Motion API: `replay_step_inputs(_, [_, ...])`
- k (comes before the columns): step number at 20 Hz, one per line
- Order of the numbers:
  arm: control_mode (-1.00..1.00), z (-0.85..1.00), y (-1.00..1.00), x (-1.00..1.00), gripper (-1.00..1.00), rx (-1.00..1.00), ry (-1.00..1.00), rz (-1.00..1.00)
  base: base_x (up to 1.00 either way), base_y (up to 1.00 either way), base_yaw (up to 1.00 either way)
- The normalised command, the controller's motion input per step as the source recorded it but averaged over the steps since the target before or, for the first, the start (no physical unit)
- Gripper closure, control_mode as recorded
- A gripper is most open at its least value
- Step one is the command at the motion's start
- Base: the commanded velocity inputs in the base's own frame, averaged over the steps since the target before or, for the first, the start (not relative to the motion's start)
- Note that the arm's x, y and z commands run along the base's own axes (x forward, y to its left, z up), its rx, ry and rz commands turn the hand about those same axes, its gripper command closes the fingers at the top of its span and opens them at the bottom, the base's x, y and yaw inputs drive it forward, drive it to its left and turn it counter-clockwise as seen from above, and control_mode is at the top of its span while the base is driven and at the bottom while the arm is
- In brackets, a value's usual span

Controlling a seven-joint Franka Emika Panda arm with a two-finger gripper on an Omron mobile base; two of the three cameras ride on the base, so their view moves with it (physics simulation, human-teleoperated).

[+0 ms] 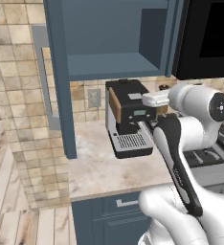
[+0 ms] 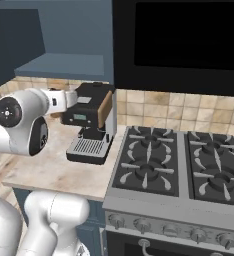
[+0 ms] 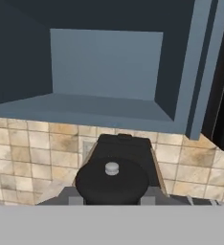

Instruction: Retrieve the shaker from the cabinet and place it next the steak on a plate on the dining table.

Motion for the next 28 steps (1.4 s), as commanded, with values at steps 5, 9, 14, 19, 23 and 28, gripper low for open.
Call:
replay_step_inputs(5, [-1.0, -0.01, 0.0, -0.32, 1.0, 0.0, -0.05, 0.01, 0.0, 0.0, 0.0])
replay_step_inputs(9, [-1.0, 0.0, -0.03, -0.21, 1.0, 0.0, -0.02, 0.0, 0.0, 0.0, 0.0])
replay_step_inputs(14, [-1.0, 0.0, -0.11, -0.22, 1.0, 0.0, 0.0, 0.0, 0.0, 0.0, 0.0])
replay_step_inputs(19, [1.0, 0.0, 0.0, 0.0, 1.0, 0.0, 0.0, 0.0, -0.49, -0.2, 0.0])
replay_step_inputs(23, [1.0, 0.0, 0.0, 0.0, 1.0, 0.0, 0.0, 0.0, -0.72, -0.27, 0.0])
replay_step_inputs(28, [1.0, 0.0, 0.0, 0.0, 1.0, 0.0, 0.0, 0.0, -0.92, -0.33, 0.0])
